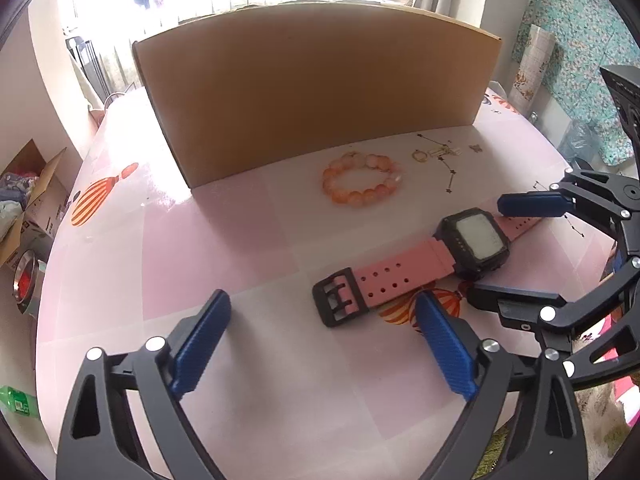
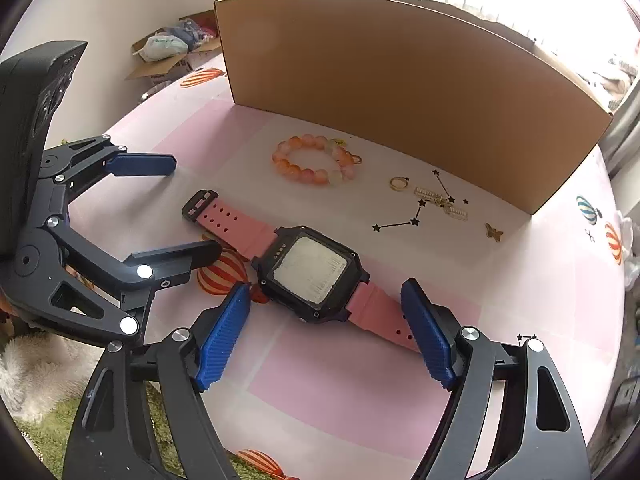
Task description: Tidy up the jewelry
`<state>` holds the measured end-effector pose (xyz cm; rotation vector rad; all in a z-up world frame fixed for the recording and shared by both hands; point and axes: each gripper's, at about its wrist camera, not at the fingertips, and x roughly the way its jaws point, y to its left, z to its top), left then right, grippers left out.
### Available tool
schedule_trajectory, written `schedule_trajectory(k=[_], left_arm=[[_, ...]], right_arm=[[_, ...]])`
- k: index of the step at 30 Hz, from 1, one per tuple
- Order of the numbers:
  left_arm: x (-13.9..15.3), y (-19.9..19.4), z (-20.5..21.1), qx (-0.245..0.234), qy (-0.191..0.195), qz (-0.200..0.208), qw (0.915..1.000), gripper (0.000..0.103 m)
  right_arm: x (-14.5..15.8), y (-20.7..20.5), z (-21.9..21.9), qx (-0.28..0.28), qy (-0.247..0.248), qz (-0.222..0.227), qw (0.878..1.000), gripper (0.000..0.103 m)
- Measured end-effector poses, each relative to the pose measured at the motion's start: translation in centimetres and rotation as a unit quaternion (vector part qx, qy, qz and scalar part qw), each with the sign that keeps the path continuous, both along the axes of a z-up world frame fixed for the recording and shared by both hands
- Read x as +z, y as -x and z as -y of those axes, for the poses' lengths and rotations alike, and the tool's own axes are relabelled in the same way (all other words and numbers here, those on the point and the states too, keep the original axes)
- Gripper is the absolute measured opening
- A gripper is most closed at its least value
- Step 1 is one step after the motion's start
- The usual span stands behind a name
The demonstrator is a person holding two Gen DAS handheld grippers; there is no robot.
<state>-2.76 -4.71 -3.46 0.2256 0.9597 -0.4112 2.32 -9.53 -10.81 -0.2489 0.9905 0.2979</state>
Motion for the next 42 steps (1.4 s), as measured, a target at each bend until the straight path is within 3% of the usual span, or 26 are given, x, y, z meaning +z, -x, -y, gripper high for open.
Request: schedule_trajectory(k=[11, 26, 35, 42], left_arm=[[-0.1, -0.1, -0.1, 0.003, -0.005, 0.001, 1.0, 0.098], [-0.2, -0.2, 0.0, 0.002, -0.005, 0.002, 1.0, 0.098], [-0.2, -0.3, 0.0, -0.004, -0.005, -0.002, 1.0, 0.098], [-0.1, -0.1, -0.1, -0.008, 0.0, 0.005, 1.0, 0.095]], right_arm=[[-0.6, -0.4, -0.9, 0.032, 0.002, -0.014, 0.999, 0.095], [-0.5, 0.5, 1.2, 0.055, -0.02, 0.004, 0.998, 0.095], [0.2, 0.2, 2.6, 0.061, -0.006, -0.014, 0.998, 0.095], [0.8, 1.0, 2.1, 0.099, 0.017, 0.005, 0.995, 0.085]])
